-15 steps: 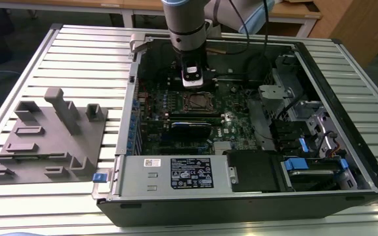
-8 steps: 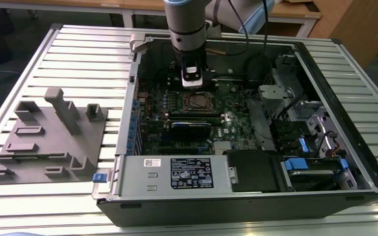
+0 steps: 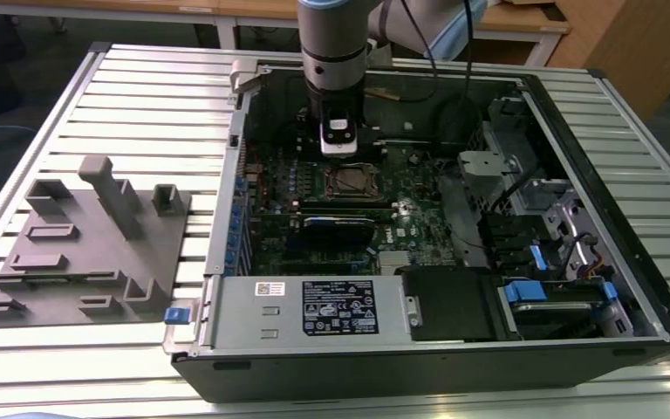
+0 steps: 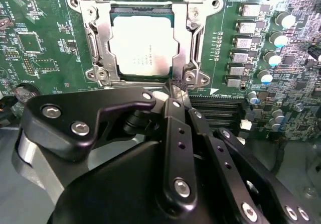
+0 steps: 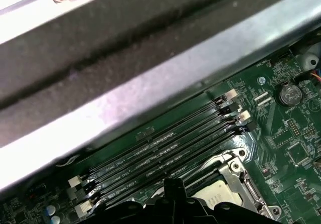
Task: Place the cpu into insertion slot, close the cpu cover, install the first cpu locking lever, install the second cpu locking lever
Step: 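Install the first cpu locking lever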
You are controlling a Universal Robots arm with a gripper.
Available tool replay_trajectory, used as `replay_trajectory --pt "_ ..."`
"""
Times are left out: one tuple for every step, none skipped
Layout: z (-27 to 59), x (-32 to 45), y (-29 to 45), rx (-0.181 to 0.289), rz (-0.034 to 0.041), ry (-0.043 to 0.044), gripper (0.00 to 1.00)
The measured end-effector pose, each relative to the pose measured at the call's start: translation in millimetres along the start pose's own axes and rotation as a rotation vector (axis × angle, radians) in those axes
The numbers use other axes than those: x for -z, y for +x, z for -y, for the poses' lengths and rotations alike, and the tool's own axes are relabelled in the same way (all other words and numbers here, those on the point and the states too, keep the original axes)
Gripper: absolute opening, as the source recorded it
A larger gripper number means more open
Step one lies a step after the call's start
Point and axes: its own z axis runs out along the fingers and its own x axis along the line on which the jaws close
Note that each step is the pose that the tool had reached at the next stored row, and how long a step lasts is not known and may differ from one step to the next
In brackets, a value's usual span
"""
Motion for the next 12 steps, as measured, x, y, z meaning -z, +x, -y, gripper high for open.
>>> replay_trajectory --pt "0.0 0.0 0.0 0.000 0.0000 0.0000 0.11" --pt "0.0 0.0 0.0 0.000 -0.0001 0.0000 0.11" --pt "0.0 0.0 0.0 0.000 -0.0001 0.0002 0.11" --pt "0.0 0.1 -0.1 0.000 0.0003 0.0008 0.11" --pt "-0.1 0.5 -0.1 0.000 0.0004 0.0012 0.11" --pt "-0.2 1.4 -0.1 0.000 0.0006 0.0012 0.11" --pt "-0.5 3.2 -0.2 0.000 0.0006 0.0011 0.11" --pt "-0.9 5.5 -0.3 0.000 0.0006 0.0012 0.11" --pt "-1.3 8.0 -0.4 0.000 0.0006 0.0012 0.11" --pt "-1.7 10.7 -0.5 0.000 0.0006 0.0012 0.11" --pt "-2.1 13.1 -0.6 0.000 0.0006 0.0013 0.11" --pt "-2.3 14.7 -0.6 0.000 0.0007 0.0015 0.11"
